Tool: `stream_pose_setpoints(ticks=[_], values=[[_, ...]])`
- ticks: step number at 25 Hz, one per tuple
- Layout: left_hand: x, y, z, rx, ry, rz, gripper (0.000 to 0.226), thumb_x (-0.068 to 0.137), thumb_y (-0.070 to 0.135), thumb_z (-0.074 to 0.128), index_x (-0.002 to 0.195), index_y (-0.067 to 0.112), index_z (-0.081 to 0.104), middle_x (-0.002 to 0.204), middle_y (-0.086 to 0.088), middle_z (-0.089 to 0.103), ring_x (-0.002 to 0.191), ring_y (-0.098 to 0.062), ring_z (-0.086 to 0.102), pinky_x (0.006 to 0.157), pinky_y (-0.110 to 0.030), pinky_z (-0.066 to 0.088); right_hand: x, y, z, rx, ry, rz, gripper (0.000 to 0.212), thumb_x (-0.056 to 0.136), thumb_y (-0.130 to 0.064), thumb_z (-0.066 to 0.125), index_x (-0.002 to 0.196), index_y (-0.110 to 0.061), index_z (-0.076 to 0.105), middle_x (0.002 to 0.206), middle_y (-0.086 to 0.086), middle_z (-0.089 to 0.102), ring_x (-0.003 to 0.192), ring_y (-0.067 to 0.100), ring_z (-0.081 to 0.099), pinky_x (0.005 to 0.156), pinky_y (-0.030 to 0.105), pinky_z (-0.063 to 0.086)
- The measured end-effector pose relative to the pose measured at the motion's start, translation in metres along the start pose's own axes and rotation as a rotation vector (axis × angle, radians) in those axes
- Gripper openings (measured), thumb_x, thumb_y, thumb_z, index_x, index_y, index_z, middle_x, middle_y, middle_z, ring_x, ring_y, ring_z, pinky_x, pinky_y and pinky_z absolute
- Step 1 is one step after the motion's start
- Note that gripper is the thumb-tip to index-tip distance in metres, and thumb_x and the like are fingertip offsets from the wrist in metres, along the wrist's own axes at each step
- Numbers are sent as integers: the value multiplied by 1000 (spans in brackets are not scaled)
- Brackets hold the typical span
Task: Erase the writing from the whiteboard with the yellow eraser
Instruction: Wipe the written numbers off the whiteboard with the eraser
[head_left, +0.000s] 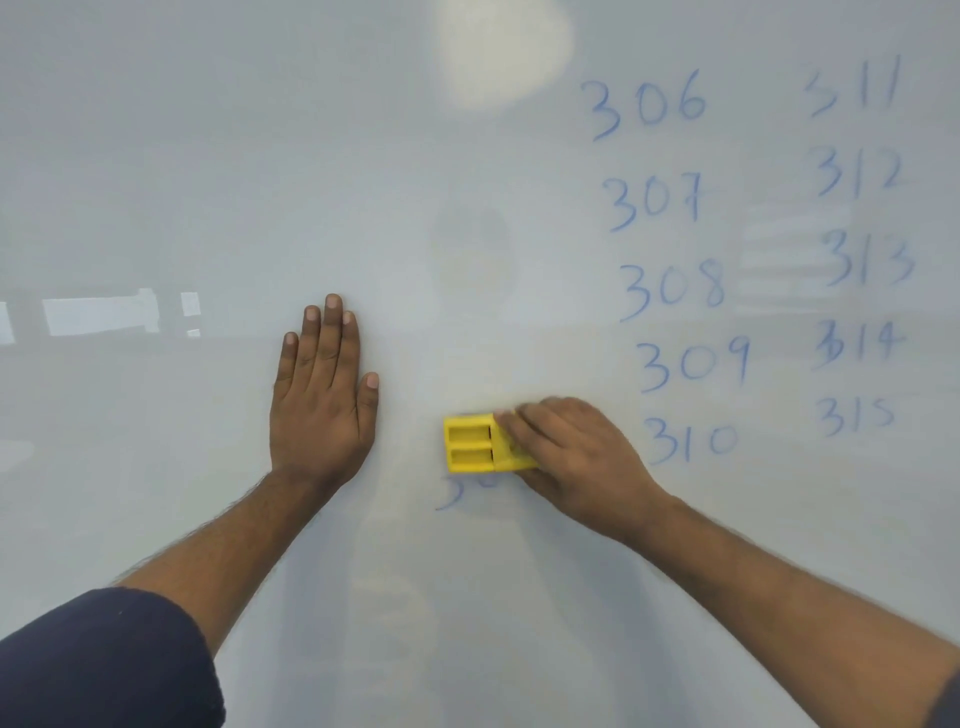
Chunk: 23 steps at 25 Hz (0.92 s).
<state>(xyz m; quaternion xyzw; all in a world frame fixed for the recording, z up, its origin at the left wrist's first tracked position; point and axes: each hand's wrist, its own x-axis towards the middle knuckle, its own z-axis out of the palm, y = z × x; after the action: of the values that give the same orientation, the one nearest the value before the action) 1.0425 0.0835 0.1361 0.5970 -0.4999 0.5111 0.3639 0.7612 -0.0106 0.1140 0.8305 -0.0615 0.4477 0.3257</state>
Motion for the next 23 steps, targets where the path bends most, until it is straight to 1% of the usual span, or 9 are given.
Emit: stream_pose_setpoints(ticks=[2, 4, 6, 9, 13, 16, 19, 21, 23], values=[[-2, 1, 0, 1, 4, 0, 61, 104, 29, 28, 159, 4, 17, 168, -10, 11, 156, -26, 9, 127, -43, 7, 25, -2, -1, 33, 71, 127, 42, 94, -25, 63, 129, -2, 58, 110, 14, 63, 94, 36, 59, 84, 44, 48], [-4, 0, 0, 3, 3, 9, 61, 104, 28, 29, 159, 4, 17, 168, -11, 12, 156, -26, 10, 127, -44, 8, 42, -18, 8, 65, 100, 156, 43, 92, -24, 65, 129, -2, 58, 110, 15, 63, 93, 37, 58, 84, 45, 48], [-6, -1, 0, 5, 1, 21, 61, 104, 29, 29, 159, 4, 17, 168, -12, 12, 156, -27, 10, 127, -45, 9, 41, -39, 24, 101, 68, 79, 43, 89, -19, 67, 128, -2, 58, 108, 16, 63, 92, 36, 58, 82, 45, 48], [-8, -4, 0, 4, -12, 36, 61, 104, 30, 28, 159, 3, 18, 168, -11, 11, 156, -26, 9, 127, -45, 9, 4, -56, 38, 89, -41, -90, 40, 90, -10, 59, 129, -4, 55, 108, 12, 61, 90, 33, 56, 83, 44, 46], [-9, -5, 1, 17, -10, 49, 61, 105, 31, 25, 159, 3, 17, 168, -10, 10, 156, -26, 8, 127, -43, 7, -38, -27, 19, 25, -116, -213, 35, 95, -10, 56, 130, -8, 55, 111, 9, 62, 96, 31, 58, 94, 40, 44], [-10, -4, 2, 16, -4, 41, 61, 105, 31, 25, 159, 4, 17, 168, -10, 10, 156, -25, 8, 127, -43, 7, -24, 5, -4, 2, -72, -91, 42, 90, -17, 66, 129, -7, 58, 114, 12, 63, 101, 34, 59, 93, 42, 44], [-9, -3, 1, 16, -10, 41, 61, 105, 30, 26, 159, 3, 17, 168, -11, 10, 156, -26, 9, 127, -44, 7, 13, 8, -7, 34, 21, 92, 45, 90, -24, 65, 132, -7, 57, 116, 14, 62, 102, 36, 58, 92, 43, 45], [-9, -3, 0, 15, -11, 45, 61, 105, 29, 27, 159, 3, 17, 168, -11, 11, 156, -27, 9, 127, -44, 7, 27, -11, 5, 70, 33, 92, 46, 89, -23, 65, 132, -6, 57, 116, 14, 62, 101, 36, 57, 90, 44, 46], [-9, -3, 0, 16, -8, 41, 61, 105, 30, 28, 159, 3, 18, 168, -12, 12, 156, -28, 11, 127, -44, 8, 20, -32, 22, 102, -11, -9, 44, 89, -15, 64, 131, -5, 57, 114, 15, 62, 98, 36, 57, 88, 44, 46]])
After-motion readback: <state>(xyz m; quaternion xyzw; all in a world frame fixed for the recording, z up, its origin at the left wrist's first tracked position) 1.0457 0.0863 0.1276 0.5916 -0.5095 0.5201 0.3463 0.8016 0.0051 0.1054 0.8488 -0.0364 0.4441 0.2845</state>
